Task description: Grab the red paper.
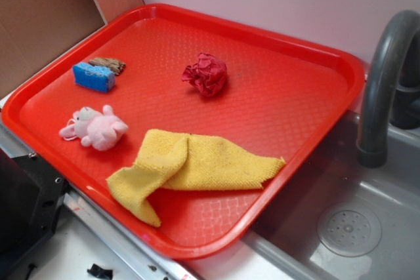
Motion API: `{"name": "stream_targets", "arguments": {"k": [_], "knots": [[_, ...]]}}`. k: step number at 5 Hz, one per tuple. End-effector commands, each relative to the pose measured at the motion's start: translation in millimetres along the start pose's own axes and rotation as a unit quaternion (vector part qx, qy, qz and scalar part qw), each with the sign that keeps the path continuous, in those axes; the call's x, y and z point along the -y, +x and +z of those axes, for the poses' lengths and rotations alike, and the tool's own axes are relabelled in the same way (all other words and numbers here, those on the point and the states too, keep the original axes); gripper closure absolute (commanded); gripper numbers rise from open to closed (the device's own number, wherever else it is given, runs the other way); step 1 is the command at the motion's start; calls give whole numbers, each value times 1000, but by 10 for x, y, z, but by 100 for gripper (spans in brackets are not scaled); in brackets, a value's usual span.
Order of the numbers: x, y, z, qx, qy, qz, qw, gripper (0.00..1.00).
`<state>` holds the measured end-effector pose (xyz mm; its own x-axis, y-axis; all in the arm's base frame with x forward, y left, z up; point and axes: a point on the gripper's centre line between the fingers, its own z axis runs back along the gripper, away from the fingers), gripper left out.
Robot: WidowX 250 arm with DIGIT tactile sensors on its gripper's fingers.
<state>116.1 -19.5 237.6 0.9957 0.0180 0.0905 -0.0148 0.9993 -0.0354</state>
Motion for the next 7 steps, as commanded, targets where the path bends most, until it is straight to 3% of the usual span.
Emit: {"name": "stream_targets", "arguments": {"k": [1, 2, 3, 4, 5, 6, 7], "knots": [[0, 0, 0, 0, 0, 0, 1000, 0], [57, 180, -154, 15, -32, 85, 996, 0], [117, 400, -387, 53, -46, 190, 979, 0], [155, 658, -686, 89, -57, 304, 947, 0], [194, 958, -1003, 114, -39, 359, 925, 0], [160, 1211, -1337, 127, -62, 378, 915, 0], [103, 1481, -1684, 107, -79, 361, 923, 0]]}}
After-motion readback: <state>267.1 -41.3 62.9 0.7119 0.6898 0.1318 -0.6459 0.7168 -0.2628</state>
